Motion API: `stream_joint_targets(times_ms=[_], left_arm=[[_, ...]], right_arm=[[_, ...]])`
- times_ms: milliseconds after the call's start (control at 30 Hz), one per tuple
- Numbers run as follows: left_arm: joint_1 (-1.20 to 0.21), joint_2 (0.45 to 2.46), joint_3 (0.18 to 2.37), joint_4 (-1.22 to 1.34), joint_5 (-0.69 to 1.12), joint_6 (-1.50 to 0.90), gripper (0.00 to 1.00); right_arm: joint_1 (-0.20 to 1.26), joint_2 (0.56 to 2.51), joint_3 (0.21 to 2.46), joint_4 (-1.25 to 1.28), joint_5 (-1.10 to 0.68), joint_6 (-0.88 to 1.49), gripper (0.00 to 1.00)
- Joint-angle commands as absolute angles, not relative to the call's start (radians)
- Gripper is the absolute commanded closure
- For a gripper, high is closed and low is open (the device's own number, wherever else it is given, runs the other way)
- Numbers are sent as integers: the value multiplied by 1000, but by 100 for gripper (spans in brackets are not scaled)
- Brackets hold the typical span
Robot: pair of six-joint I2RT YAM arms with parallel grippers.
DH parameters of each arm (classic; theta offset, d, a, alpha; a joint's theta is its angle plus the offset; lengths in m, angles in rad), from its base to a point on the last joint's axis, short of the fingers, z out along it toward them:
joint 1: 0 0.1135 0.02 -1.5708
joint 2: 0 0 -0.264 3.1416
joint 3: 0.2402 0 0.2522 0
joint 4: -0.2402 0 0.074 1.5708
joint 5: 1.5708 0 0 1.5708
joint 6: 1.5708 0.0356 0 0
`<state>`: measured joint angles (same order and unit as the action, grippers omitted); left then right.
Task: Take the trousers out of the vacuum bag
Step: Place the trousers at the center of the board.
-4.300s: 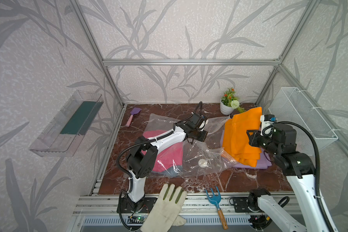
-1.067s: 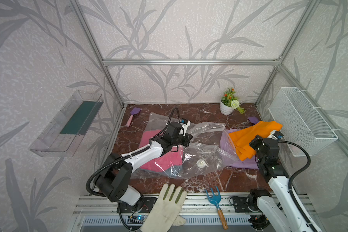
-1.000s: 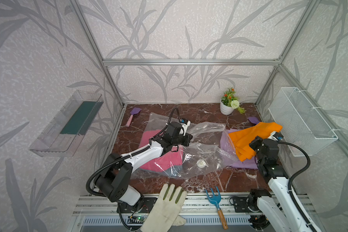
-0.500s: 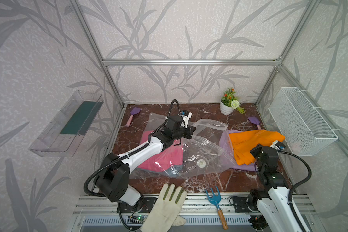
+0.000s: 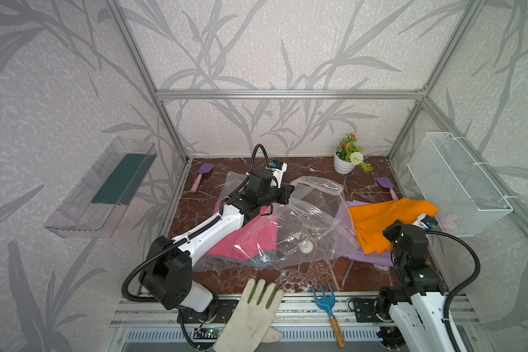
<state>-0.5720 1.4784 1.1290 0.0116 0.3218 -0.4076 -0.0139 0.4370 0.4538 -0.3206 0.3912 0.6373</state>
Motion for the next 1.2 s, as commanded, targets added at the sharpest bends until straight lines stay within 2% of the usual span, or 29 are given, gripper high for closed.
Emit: stream_joint_targets(times_ms=[0, 267, 600, 900, 1167], left_arm=[[-560, 1425, 1147, 43, 296, -420, 100], [-555, 1392, 1121, 31, 222, -432, 100], [-549, 1368, 1085, 57, 176, -450, 100], [-539, 1357, 1079, 70, 164, -463, 100], [-530, 1356, 1076, 71, 158, -461, 100]], right_arm=[[-15, 397, 550, -260, 470, 564, 100], [-15, 418, 557, -240, 443, 578, 100], [-8, 594, 627, -71, 302, 674, 100], [65, 772, 720, 114, 296, 716, 100], [74, 850, 727, 256, 309, 740, 100]])
